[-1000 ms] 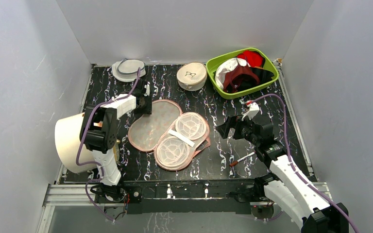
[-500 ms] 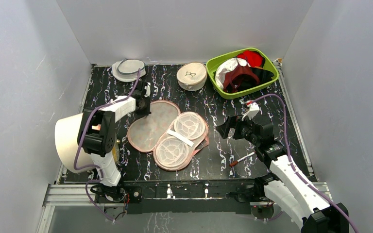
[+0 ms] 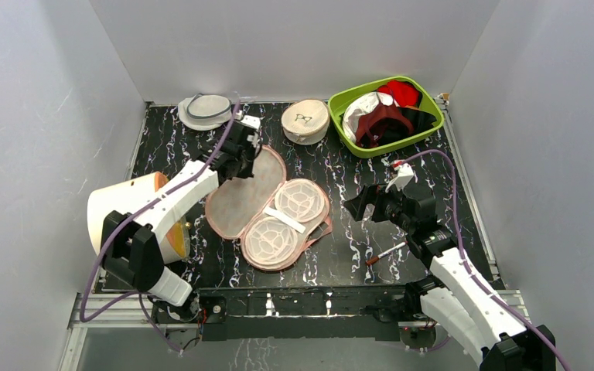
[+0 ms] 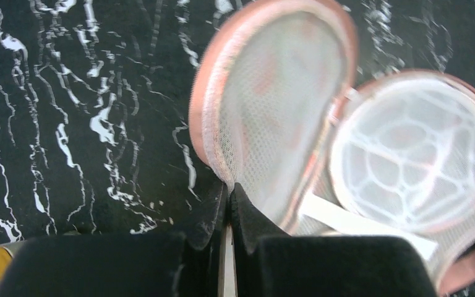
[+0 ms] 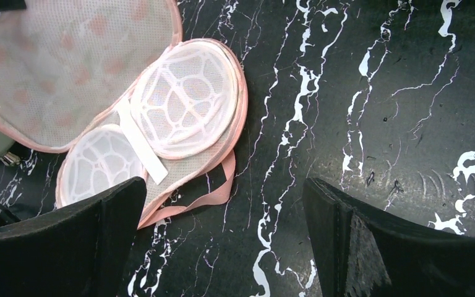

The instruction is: Unzip the laundry bag and remove the bra

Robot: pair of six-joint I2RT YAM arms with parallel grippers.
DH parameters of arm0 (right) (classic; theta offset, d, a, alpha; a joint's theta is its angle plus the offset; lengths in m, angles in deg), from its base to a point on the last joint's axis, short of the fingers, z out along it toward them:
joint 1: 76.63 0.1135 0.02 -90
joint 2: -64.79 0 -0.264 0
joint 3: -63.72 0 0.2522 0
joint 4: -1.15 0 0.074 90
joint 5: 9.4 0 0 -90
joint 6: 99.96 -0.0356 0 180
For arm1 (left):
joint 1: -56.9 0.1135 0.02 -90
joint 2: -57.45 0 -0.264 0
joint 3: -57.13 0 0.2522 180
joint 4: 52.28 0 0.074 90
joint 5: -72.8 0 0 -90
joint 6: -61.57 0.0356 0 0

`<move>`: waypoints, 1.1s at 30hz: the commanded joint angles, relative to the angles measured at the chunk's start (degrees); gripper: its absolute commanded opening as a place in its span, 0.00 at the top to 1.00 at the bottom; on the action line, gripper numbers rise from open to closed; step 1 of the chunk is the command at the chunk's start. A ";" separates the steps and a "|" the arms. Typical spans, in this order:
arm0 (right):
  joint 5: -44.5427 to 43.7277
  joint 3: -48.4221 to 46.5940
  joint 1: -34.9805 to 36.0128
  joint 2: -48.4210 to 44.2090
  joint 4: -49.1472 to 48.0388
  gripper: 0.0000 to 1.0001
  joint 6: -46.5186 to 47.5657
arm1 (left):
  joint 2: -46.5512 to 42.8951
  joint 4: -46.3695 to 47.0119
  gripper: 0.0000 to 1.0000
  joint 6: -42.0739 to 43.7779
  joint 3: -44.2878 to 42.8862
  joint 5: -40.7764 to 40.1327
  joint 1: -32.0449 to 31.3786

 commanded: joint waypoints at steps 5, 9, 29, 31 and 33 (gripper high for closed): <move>0.76 0.20 -0.05 -1.81 -3.88 0.02 0.75 | -1.90 -11.96 0.99 -7.57 -3.04 -7.99 -14.62; 0.64 0.29 -0.05 -1.85 -3.97 0.02 0.66 | -0.07 -11.04 0.95 -11.40 -1.96 -10.97 -21.47; -0.44 0.11 -0.05 -1.50 -3.52 0.02 0.31 | 0.22 16.50 0.22 -24.92 11.16 21.89 -28.04; -0.50 0.11 -0.05 -1.42 -3.52 0.02 0.19 | -1.32 14.97 0.16 -23.63 10.52 21.20 -27.80; -0.47 0.11 -0.07 -1.28 -3.52 0.02 0.17 | -2.45 11.78 0.12 -22.85 9.55 18.34 -27.25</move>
